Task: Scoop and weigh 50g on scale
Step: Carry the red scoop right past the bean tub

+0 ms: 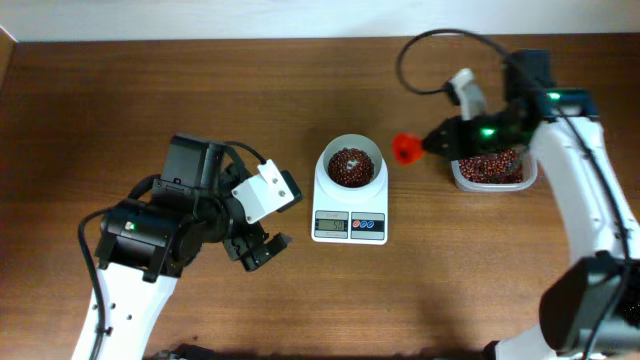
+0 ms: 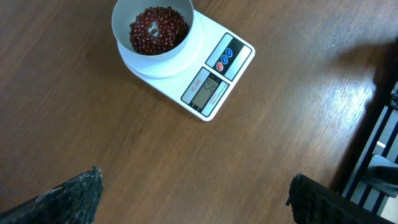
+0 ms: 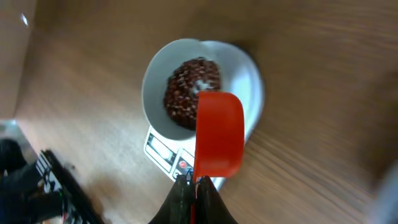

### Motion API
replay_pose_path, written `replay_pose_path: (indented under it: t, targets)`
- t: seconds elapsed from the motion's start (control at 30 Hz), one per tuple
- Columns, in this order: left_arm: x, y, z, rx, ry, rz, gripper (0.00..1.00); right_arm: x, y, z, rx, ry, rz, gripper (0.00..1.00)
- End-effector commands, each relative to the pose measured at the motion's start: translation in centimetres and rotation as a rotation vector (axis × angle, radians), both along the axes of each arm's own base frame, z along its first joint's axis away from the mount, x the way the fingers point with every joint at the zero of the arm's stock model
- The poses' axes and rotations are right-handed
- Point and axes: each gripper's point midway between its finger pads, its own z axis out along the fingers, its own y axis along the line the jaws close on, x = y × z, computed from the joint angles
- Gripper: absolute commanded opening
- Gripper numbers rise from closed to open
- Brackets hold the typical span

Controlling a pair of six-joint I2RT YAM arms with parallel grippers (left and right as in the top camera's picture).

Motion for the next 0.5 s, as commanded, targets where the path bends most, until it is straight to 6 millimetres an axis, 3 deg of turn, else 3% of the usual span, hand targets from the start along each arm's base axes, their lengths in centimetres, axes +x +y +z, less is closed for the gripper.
replay_pose_path:
  t: [0.0,0.1,0.2,0.33,0.4,0.47]
  targets:
    - [0.2,0.1,0.7,-0.009,-0.020,0.009,0.99,0.1,-4.0,3.1,-0.023,-0.087,-0.086,0.04]
    - [0.2,0.1,0.7,-0.009,-0.020,0.009,0.99,-0.5,-9.3,1.3,-0.175,-0.020,-0.216,0.04]
    - [0.2,0.1,0.7,-0.009,-0.020,0.009,0.99,-1.5,-13.2,-0.2,-0.351,0.044,-0.297,0.04]
    - [0.2,0.1,0.7,-0.009,-0.020,0.010,0.99,-1.9,-15.4,-1.0,-0.528,0.070,-0.332,0.04]
    - [0.2,0.1,0.7,-0.009,-0.020,0.009,0.99,-1.9,-17.0,-1.1,-0.689,0.090,-0.428,0.04]
    - [0.2,0.1,0.7,-0.009,-0.020,0.009,0.99,-1.6,-17.1,-0.9,-0.751,0.075,-0.444,0.04]
